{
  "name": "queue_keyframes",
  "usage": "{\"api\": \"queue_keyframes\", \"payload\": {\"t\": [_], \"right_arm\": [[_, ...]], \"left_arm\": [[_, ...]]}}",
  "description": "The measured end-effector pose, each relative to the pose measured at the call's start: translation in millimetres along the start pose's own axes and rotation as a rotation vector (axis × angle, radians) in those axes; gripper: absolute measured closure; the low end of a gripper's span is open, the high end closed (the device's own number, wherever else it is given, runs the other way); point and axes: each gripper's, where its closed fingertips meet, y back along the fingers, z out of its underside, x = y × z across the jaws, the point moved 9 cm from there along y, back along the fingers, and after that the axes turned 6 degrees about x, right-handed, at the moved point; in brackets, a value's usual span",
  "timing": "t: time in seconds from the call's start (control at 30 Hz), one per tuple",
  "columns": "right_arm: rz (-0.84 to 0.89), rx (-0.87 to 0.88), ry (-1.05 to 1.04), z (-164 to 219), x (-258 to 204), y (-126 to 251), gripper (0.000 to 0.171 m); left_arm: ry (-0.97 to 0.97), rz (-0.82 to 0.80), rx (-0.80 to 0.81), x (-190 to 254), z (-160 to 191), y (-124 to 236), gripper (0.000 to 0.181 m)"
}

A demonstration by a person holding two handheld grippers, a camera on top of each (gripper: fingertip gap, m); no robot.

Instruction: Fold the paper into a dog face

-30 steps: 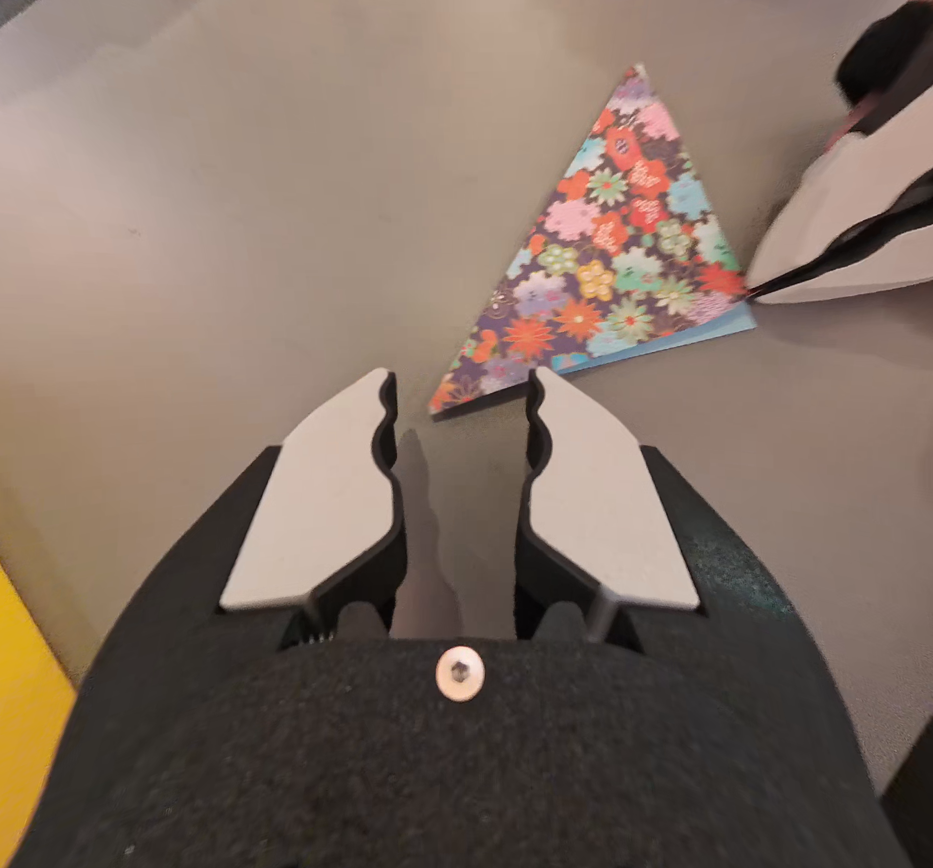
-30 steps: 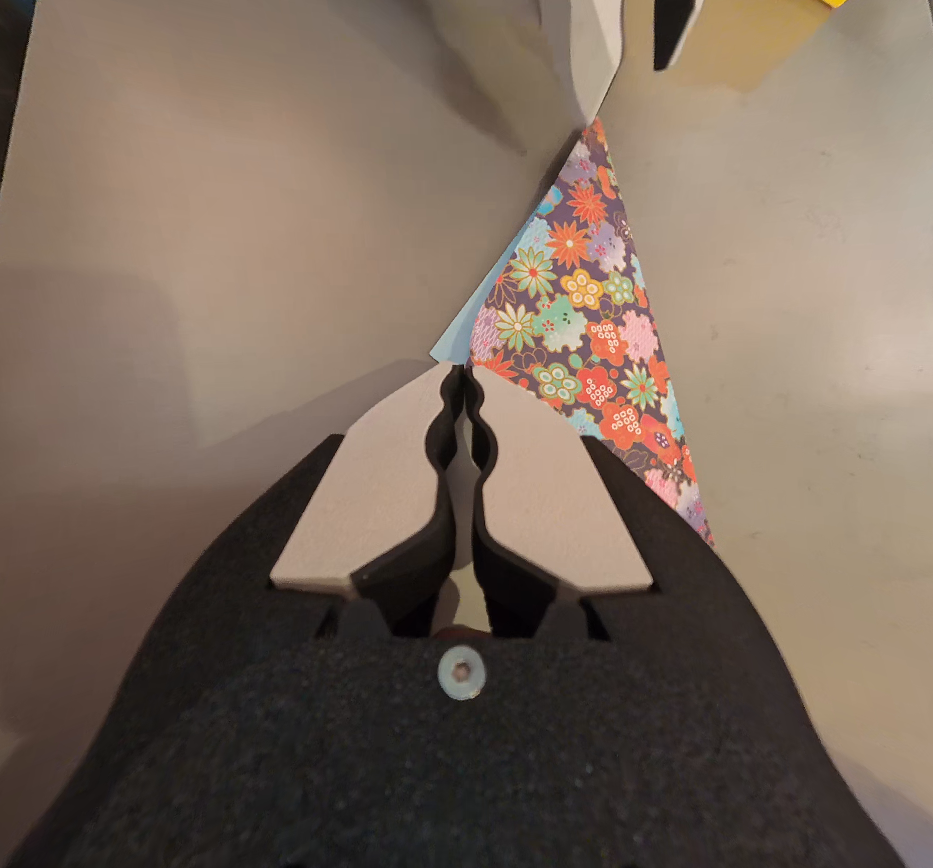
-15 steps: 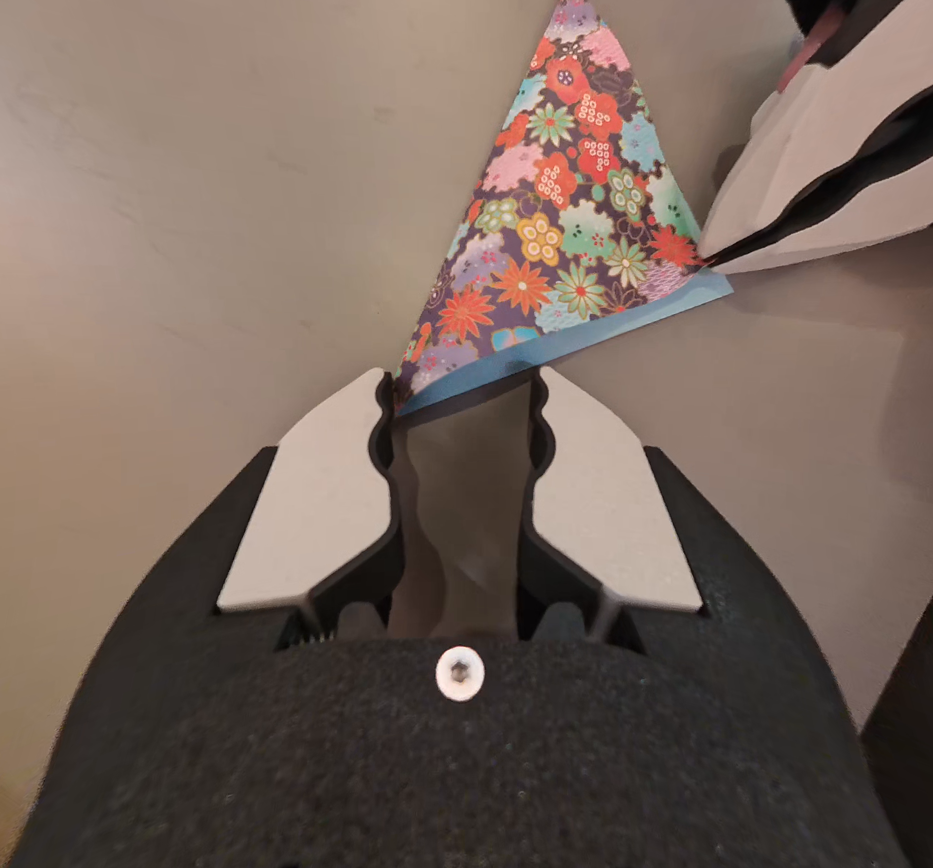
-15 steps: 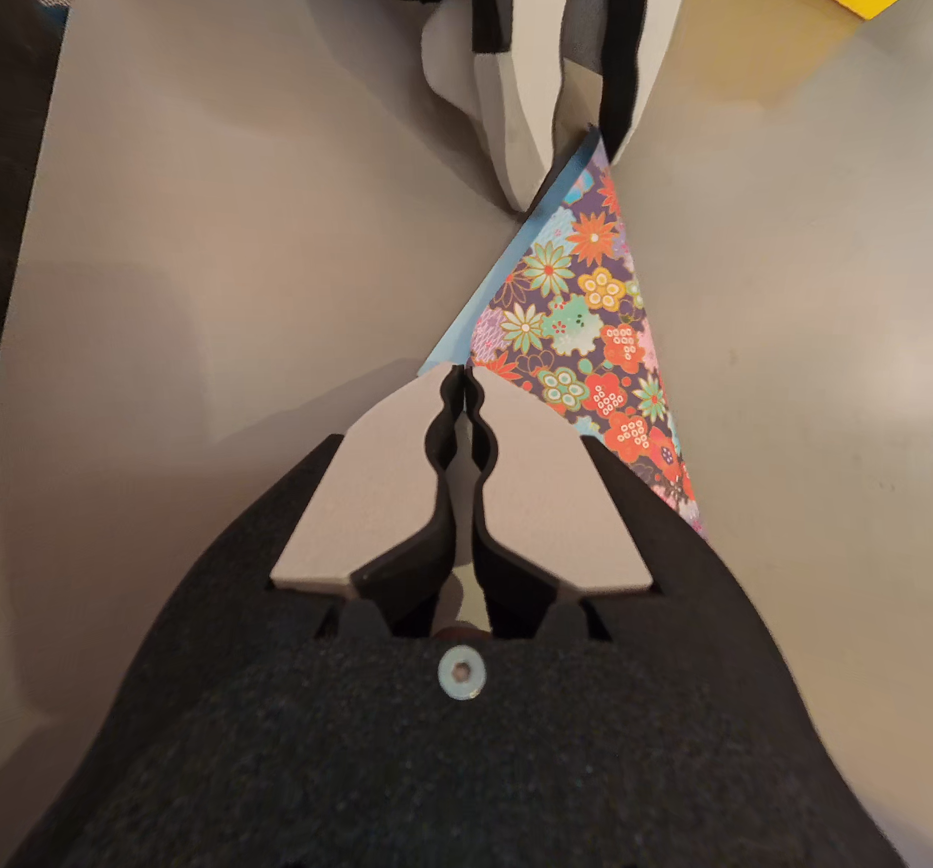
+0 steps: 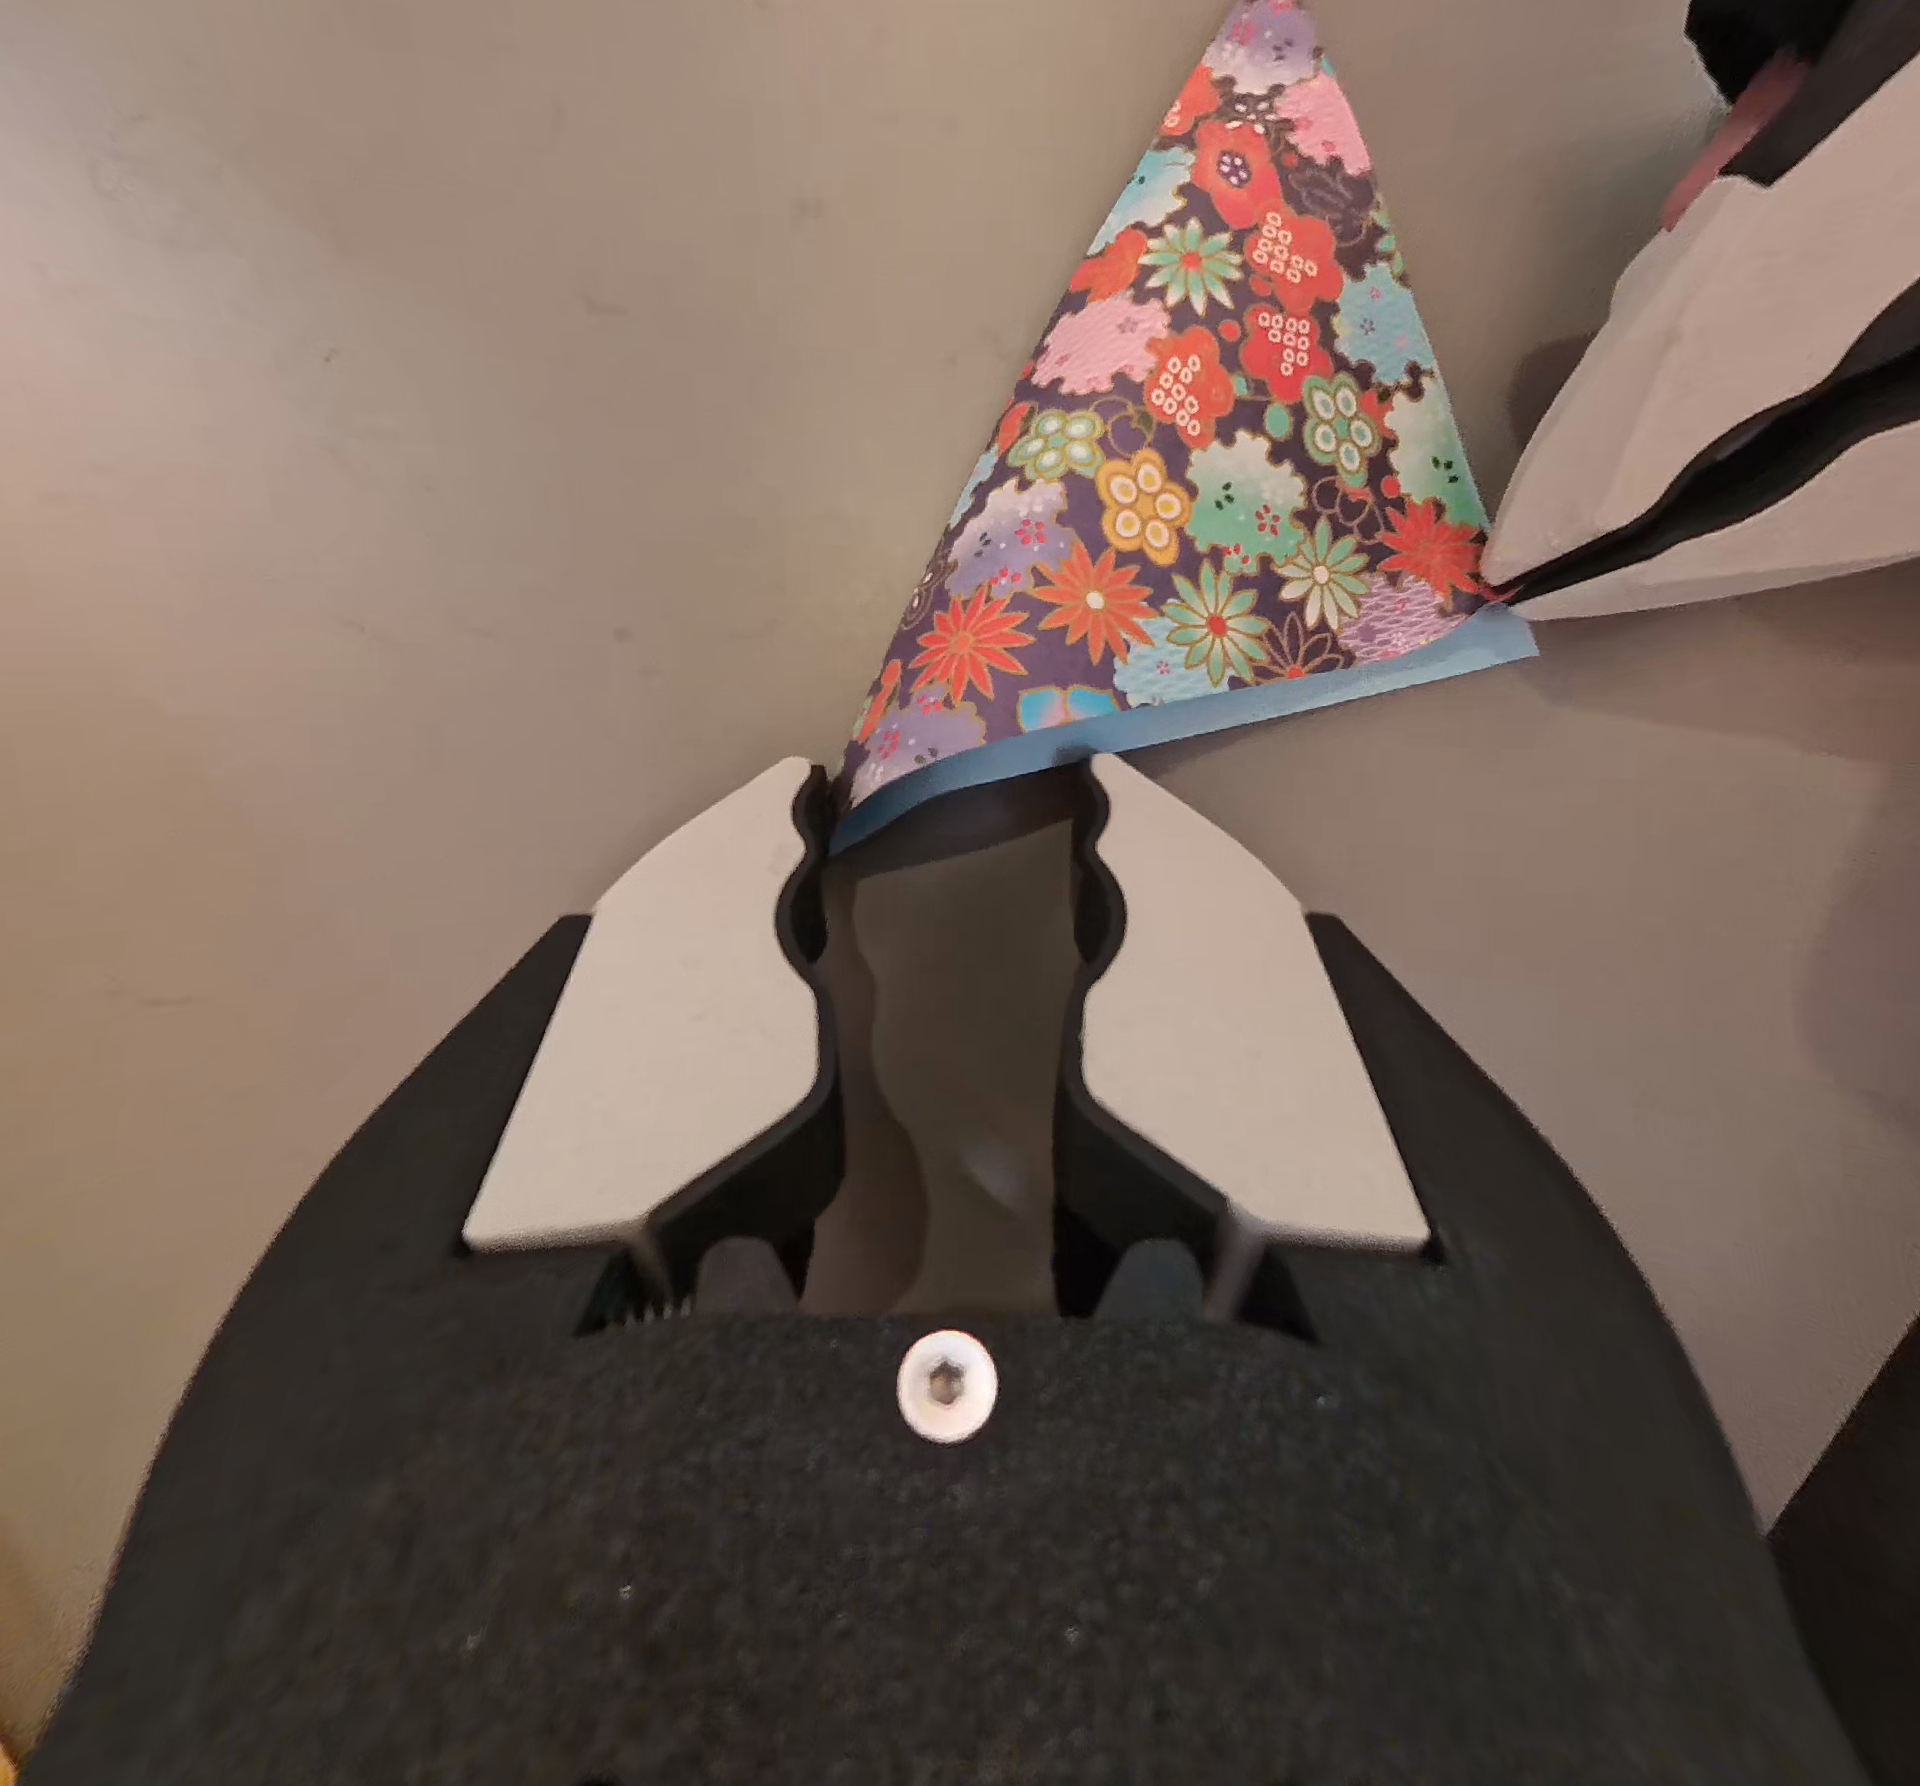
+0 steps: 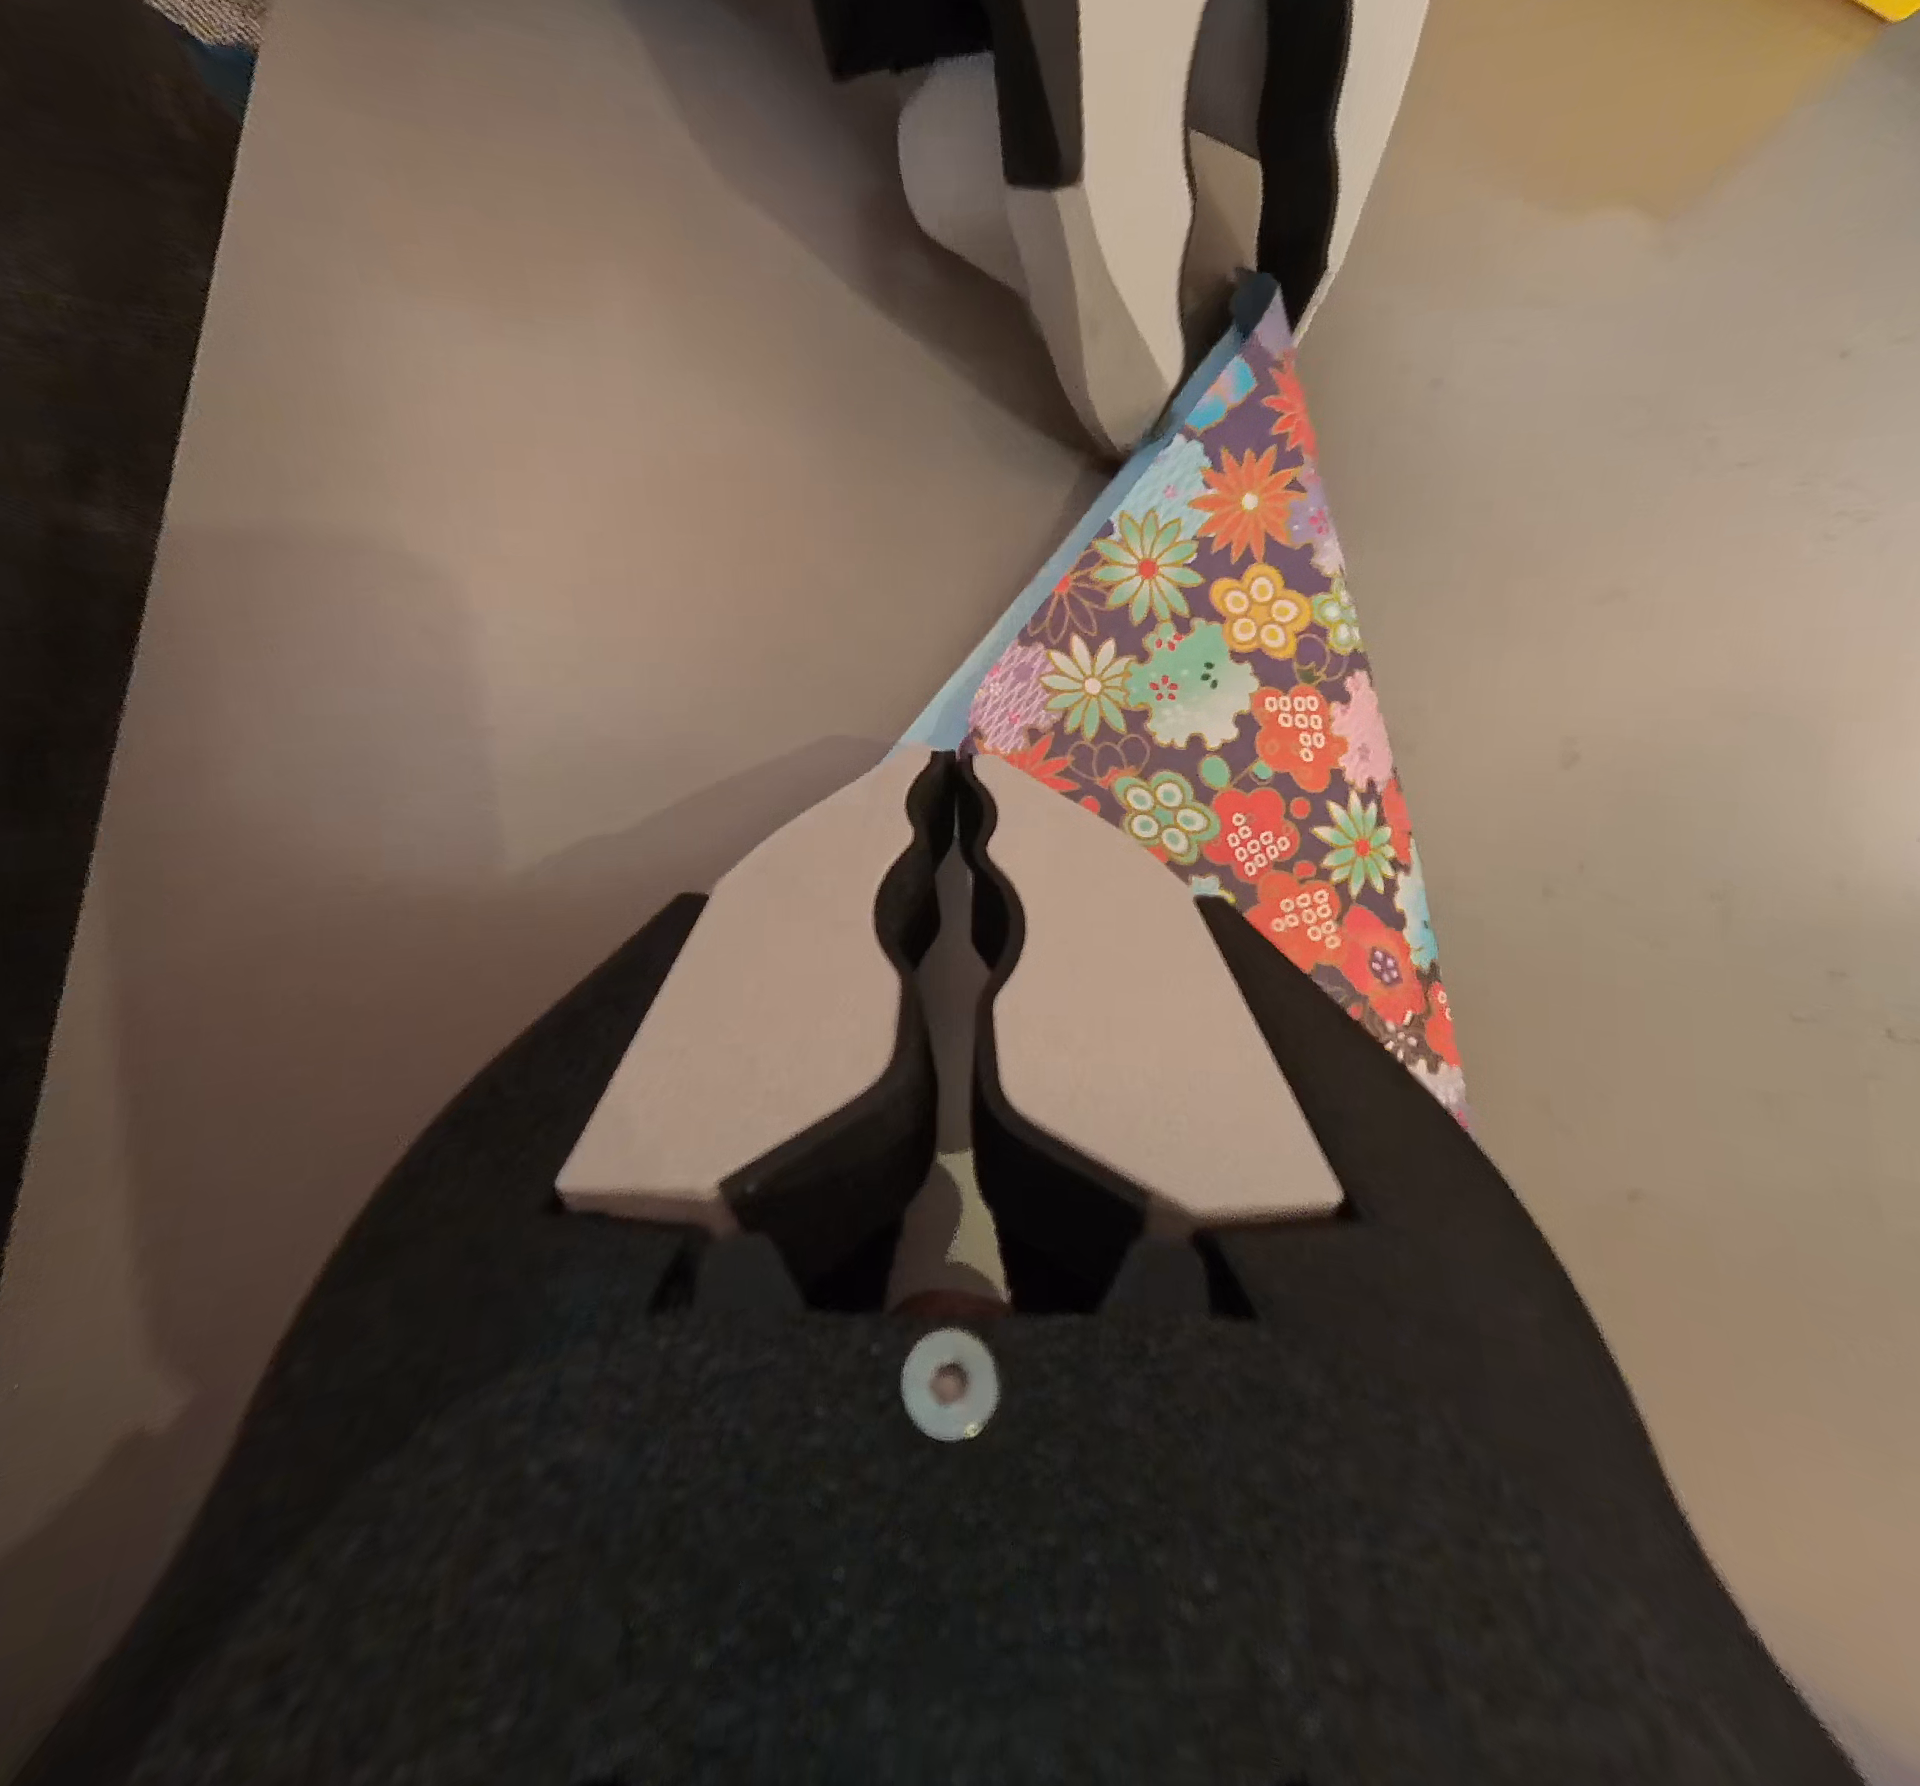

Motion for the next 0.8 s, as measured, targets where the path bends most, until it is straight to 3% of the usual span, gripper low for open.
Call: {"api": "queue_keyframes", "payload": {"t": [0.53, 0.8], "right_arm": [[-0.065, 0.004, 0.028, -11, -11, -7, 0.171], [-0.083, -0.015, 0.023, -8, -12, -5, 0.171]], "left_arm": [[-0.011, -0.066, -0.003, 14, 0, 1, 0.145], [-0.025, -0.087, -0.014, 14, 1, 5, 0.129]]}}
